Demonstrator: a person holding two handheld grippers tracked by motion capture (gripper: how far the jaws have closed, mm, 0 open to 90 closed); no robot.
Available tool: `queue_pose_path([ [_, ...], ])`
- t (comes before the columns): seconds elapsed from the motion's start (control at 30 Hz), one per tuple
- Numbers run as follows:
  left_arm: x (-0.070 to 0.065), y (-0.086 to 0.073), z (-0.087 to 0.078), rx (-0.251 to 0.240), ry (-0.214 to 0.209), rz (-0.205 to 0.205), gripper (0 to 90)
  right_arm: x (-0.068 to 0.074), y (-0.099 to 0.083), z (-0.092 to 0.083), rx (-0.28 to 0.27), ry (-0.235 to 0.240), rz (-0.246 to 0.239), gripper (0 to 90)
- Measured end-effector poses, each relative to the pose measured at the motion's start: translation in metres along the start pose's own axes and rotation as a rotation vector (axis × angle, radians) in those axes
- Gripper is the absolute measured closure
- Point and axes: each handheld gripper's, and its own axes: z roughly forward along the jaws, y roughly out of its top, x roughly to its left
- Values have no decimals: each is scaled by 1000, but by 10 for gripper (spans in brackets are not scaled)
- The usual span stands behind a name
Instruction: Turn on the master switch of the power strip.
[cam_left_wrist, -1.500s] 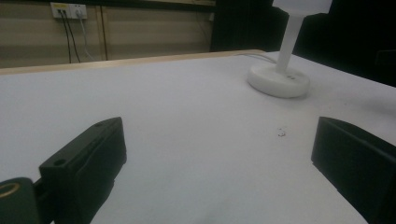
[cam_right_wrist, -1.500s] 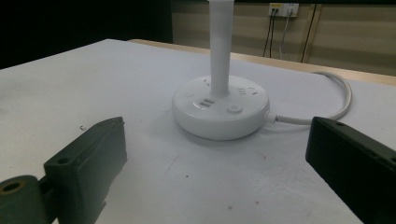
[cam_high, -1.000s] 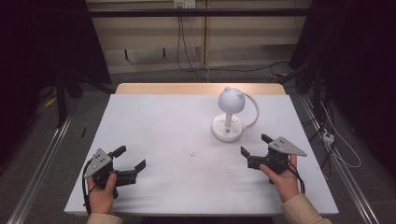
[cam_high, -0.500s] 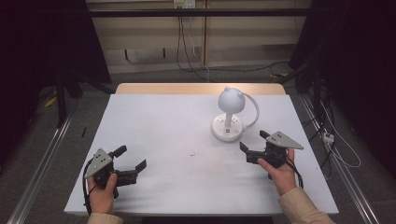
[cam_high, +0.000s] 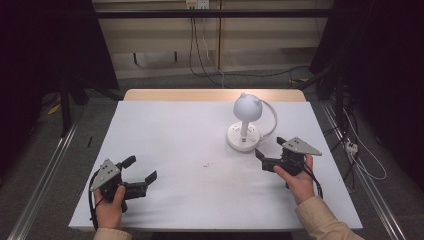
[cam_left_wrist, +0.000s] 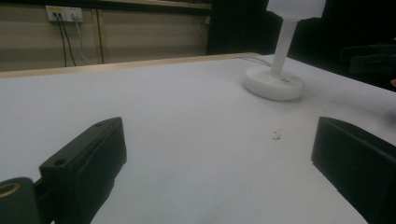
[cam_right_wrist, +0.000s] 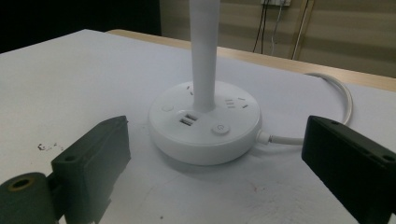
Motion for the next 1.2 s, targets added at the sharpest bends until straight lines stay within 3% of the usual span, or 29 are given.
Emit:
queue_pose_path([
  [1.2, 1, 1, 0, 0, 3, -1, 30, -8, 11, 20, 24, -20, 4, 89],
])
